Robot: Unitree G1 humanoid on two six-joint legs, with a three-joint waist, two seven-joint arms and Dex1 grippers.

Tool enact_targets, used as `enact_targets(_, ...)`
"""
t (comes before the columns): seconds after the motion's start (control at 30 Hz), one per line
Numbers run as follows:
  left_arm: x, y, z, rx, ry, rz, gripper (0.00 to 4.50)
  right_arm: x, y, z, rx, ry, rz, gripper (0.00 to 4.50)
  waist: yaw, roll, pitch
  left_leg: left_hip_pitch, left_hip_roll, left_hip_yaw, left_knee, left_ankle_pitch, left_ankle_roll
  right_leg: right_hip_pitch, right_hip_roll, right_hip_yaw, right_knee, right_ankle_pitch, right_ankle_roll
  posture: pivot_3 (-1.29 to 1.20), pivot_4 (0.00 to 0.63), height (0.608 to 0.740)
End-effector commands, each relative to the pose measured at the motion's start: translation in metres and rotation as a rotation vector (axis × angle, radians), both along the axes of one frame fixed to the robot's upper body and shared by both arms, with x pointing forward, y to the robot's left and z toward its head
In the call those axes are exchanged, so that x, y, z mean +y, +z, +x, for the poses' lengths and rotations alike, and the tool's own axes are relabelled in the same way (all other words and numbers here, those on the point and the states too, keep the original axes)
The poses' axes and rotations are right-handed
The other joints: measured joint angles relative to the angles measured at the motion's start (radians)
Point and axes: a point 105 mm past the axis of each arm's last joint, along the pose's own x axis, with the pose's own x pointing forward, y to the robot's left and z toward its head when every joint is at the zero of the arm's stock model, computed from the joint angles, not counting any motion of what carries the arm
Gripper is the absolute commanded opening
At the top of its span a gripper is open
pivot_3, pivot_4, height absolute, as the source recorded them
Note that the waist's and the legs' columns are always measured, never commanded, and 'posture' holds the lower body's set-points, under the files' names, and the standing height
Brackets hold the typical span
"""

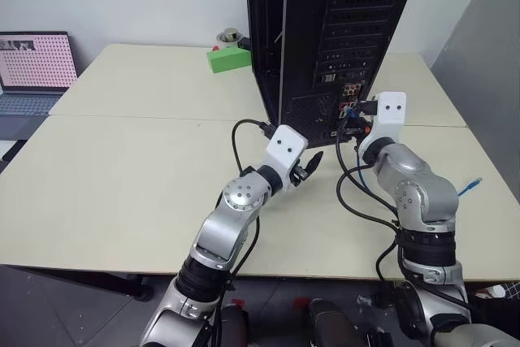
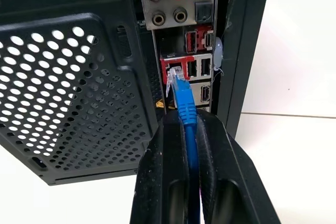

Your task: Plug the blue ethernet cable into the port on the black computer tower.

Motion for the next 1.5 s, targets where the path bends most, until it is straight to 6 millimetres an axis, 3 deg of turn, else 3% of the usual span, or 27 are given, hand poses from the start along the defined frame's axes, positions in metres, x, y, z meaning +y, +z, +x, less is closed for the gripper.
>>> enact_targets(0.03, -0.005, 0.013, -0.003, -0.051, -0.01, -0.012, 3.12, 0.001, 0.021, 0.001, -0.081, 0.004, -0.009, 0.0, 0.0, 0.0, 0.0, 0.0, 0.0, 0.0, 0.0, 0.0, 0.0, 0.0, 0.0, 0.0, 0.0, 0.0, 0.0, 0.0, 0.15, 0.74)
enact_targets(1.0, -0.007, 0.011, -0.004, -0.046, -0.015, -0.015, 3.12, 0.007, 0.017, 0.009, -0.074, 0.011, 0.009, 0.0, 0.0, 0.0, 0.0, 0.0, 0.0, 0.0, 0.0, 0.0, 0.0, 0.0, 0.0, 0.0, -0.001, 0.0, 0.0, 0.0, 0.15, 0.74)
enact_targets(1.5, -0.004, 0.01, -0.003, -0.046, 0.0, -0.012, 3.12, 0.021, 0.028, 0.015, -0.098, 0.022, 0.017, 0.0, -0.017, 0.001, 0.001, -0.002, 0.0, 0.0, 0.0, 0.0, 0.0, -0.002, 0.0, 0.0, -0.001, 0.0, 0.0, 0.0, 0.15, 0.74)
